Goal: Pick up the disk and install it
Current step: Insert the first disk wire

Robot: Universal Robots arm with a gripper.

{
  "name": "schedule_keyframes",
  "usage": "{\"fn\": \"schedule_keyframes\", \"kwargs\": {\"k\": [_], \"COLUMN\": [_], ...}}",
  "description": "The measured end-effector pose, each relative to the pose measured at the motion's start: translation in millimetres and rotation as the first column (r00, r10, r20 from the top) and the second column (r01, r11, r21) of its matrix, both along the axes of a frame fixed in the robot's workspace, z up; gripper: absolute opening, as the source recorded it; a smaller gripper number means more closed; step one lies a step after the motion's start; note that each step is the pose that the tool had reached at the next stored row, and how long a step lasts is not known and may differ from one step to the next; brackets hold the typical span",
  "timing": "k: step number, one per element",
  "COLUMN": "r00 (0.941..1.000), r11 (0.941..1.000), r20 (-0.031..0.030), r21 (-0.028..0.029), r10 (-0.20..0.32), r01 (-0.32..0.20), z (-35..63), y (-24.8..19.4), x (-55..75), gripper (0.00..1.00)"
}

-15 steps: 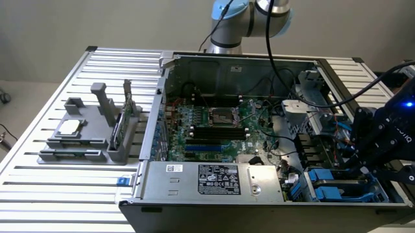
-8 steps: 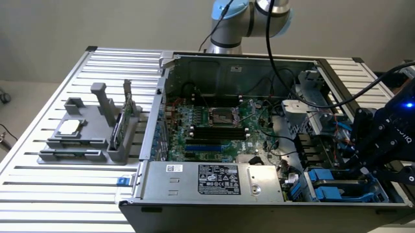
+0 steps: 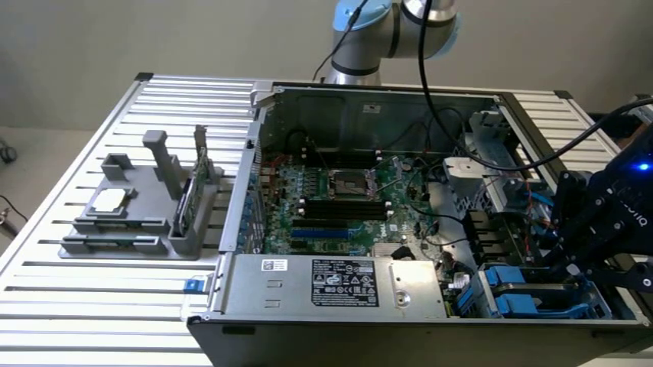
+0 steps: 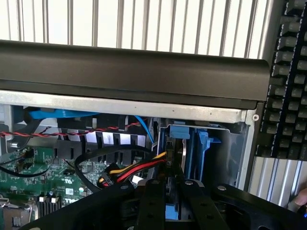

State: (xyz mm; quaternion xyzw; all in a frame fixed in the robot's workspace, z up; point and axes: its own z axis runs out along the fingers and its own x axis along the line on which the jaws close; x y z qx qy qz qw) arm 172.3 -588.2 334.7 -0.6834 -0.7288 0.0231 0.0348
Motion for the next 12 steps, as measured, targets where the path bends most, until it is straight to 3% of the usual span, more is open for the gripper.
{"fn": "schedule_keyframes", "kwargs": {"k": [12], "r00": [1.0], "r11": [1.0], "r20": [-0.0038], "r21": [0.0002], "r10": [0.0], "r01": [0.0], "z": [-0.6], "y": [0.0], "x": [0.9], "gripper": [0.18]}}
